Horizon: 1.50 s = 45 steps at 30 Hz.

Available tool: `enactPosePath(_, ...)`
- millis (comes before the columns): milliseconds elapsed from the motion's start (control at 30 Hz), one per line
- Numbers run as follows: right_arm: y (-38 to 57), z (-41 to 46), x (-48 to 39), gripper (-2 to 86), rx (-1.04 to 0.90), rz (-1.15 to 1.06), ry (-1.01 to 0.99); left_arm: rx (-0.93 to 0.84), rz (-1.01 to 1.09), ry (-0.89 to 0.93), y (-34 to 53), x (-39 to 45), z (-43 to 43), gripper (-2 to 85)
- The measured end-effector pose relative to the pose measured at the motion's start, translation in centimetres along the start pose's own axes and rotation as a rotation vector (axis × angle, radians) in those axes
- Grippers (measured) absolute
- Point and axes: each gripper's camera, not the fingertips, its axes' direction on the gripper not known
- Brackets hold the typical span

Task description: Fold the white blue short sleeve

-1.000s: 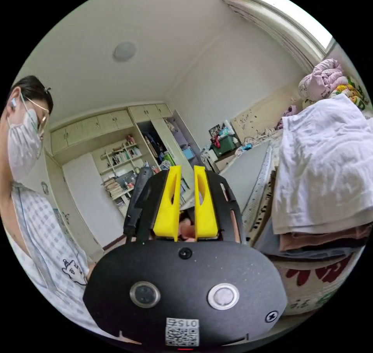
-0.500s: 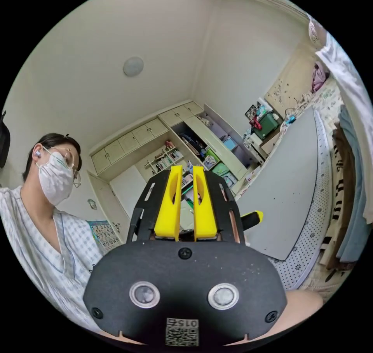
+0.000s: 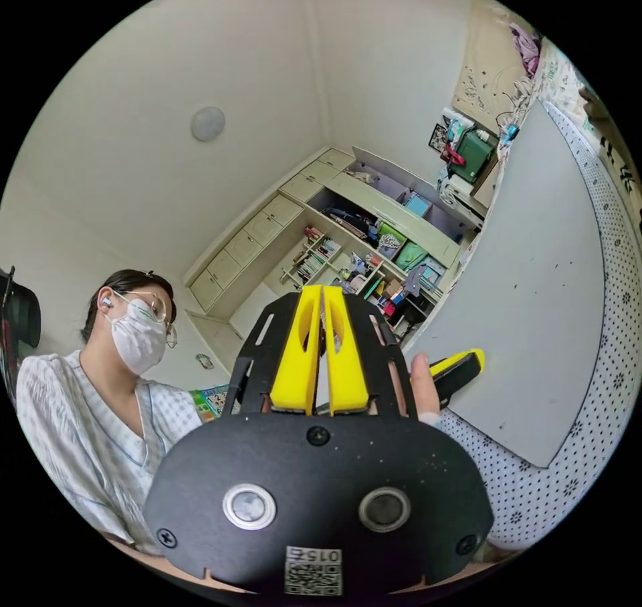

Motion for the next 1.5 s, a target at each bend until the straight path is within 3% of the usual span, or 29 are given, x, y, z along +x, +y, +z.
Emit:
enactPosePath(200, -5.4, -5.0, 0.8, -0.5, 0.024, 0.053, -0.101, 0.020, 0.005, 0.044, 0.8, -1.3, 0.2, -0.4)
enactPosePath(300, -7.6, -6.9, 0.7, -0.5, 0.034, 0.071, -0.104, 0.015, -0.136, 0.089, 1.1, -2.6, 0.1, -0.4)
enactPosePath(367, -9.5, -9.0, 0.9, -0.5, 0.085, 0.100, -0.232, 0.042, -0.061, 0.046, 1.4, -2.1, 0.0, -0.5)
enactPosePath(567, -14.7, -12.8, 1.6, -0.6, 0.078, 0.160, -0.346, 0.078, -0.026, 0.033, 3.0, -0.9, -0.8, -0.8)
enactPosePath(800, -19.8, -16.6, 2.1, -0.7, 0.151, 0.230, -0.365, 0.052, -0.001, 0.008, 3.3, -0.4, -1.2, -0.6)
enactPosePath(1033, -24.1, -18.8, 1.7, -0.8, 0.173, 0.231, -0.346, 0.033, 0.230, -0.107, 3.3, 2.3, -1.1, -0.7)
enactPosePath(1500, -30.5, -21.2, 0.6, -0.7, 0.165, 0.207, -0.365, 0.060, 0.214, -0.116, 4.6, 2.7, -0.6, -0.7)
